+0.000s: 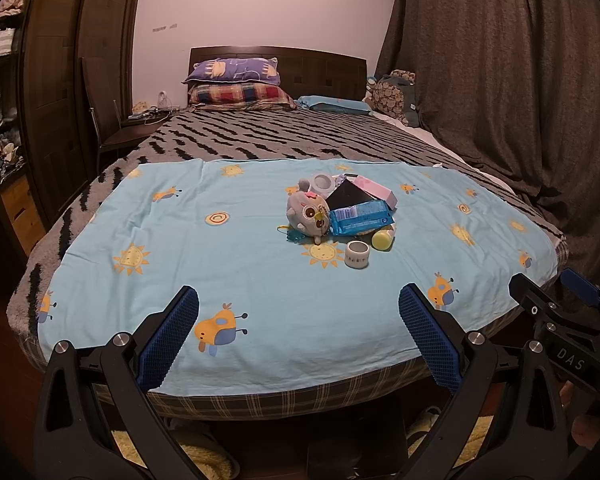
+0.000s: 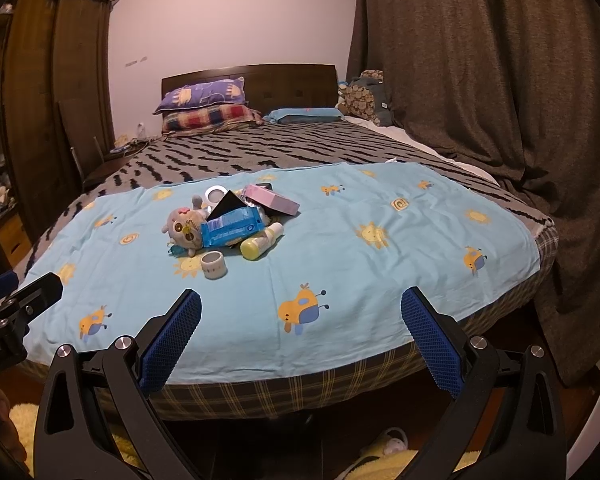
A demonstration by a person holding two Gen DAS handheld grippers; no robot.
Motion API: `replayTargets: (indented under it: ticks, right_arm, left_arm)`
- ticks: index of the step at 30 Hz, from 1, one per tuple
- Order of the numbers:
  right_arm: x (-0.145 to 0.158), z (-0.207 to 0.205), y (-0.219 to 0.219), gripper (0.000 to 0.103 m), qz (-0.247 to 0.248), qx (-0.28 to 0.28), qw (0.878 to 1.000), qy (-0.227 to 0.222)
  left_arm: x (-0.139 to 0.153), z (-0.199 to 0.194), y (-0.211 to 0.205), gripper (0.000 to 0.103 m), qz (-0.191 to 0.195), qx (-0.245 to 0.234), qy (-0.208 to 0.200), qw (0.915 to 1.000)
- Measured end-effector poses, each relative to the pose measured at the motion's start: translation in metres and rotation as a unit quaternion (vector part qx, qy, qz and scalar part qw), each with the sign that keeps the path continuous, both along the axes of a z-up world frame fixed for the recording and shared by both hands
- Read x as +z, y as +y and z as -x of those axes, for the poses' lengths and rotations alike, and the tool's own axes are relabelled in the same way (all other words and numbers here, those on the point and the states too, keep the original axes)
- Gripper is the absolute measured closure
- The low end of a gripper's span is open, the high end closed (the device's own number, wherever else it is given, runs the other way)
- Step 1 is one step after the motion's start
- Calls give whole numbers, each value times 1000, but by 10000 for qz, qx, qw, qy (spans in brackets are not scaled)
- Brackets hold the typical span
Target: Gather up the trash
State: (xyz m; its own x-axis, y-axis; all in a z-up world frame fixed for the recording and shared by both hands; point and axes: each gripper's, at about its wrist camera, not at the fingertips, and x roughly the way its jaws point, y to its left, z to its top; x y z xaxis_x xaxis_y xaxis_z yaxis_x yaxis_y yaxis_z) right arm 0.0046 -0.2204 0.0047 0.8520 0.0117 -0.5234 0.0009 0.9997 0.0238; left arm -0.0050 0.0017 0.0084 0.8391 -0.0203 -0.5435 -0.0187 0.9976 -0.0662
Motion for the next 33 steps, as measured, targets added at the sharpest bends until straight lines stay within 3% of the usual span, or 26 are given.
replayTargets:
  ticks: [20,33]
  right_arm:
    - [-4,-4,-6,3,-38,-48,10000,3]
    - [-13,-32,-19,3,-134,-130,9998,97]
  left_arm:
    - [-3,-4,-1,8,21,-31,14,10000]
    - [-19,-35,6,8,-152,47,183,9997]
